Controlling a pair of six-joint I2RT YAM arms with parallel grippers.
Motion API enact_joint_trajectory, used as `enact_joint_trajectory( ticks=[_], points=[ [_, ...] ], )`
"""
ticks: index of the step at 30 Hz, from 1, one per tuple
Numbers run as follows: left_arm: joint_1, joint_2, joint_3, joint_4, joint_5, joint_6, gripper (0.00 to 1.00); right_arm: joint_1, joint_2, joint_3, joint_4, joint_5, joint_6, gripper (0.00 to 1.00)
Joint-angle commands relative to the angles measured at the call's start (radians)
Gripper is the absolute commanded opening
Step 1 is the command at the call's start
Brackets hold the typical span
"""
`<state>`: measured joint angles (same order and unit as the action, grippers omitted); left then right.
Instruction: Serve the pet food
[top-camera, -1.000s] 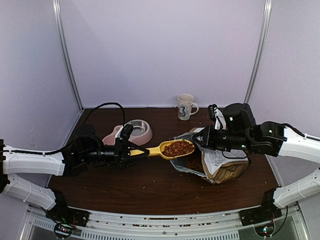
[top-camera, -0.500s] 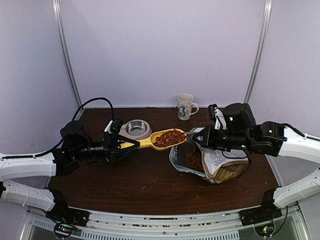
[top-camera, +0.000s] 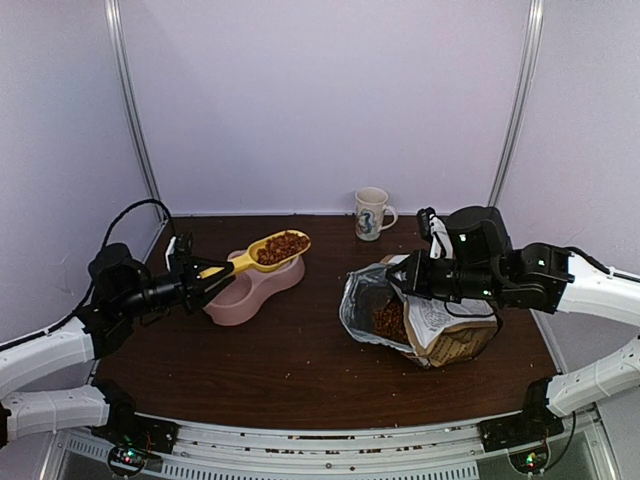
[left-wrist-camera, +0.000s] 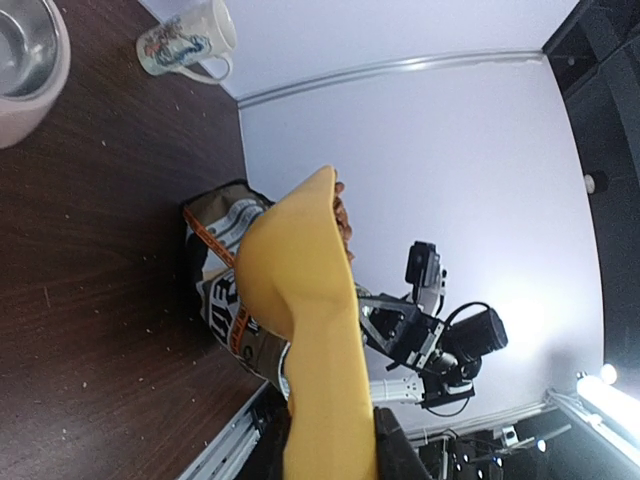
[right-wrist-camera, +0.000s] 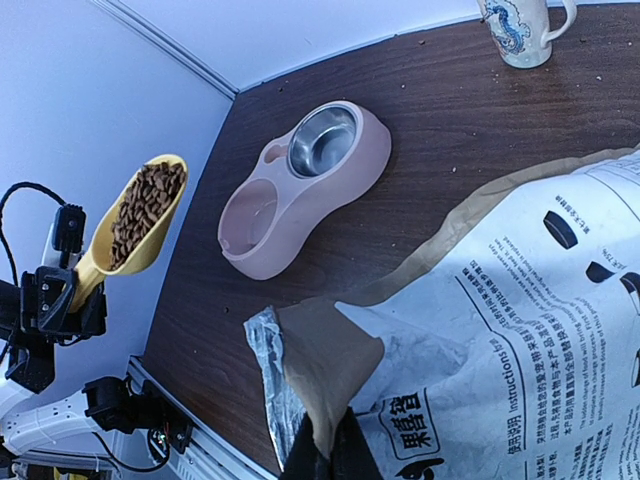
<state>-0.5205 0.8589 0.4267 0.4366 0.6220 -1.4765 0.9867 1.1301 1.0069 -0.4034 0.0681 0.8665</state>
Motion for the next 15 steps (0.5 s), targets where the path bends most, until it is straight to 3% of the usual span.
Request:
enact_joint_trajectory(
  ticks=[1, 15],
  points=[
    [0.112, -0.076, -0.031, -0.019, 0.02, 0.009, 0.0, -0.008, -0.036, 0.022, 0.058, 0.048, -0.013, 0.0],
    [0.427, -0.162, -0.17, -0.057, 0.089, 0.033, 0.0, -0.009, -0.027, 0.029, 0.053, 0.053, -0.024, 0.0]
  ],
)
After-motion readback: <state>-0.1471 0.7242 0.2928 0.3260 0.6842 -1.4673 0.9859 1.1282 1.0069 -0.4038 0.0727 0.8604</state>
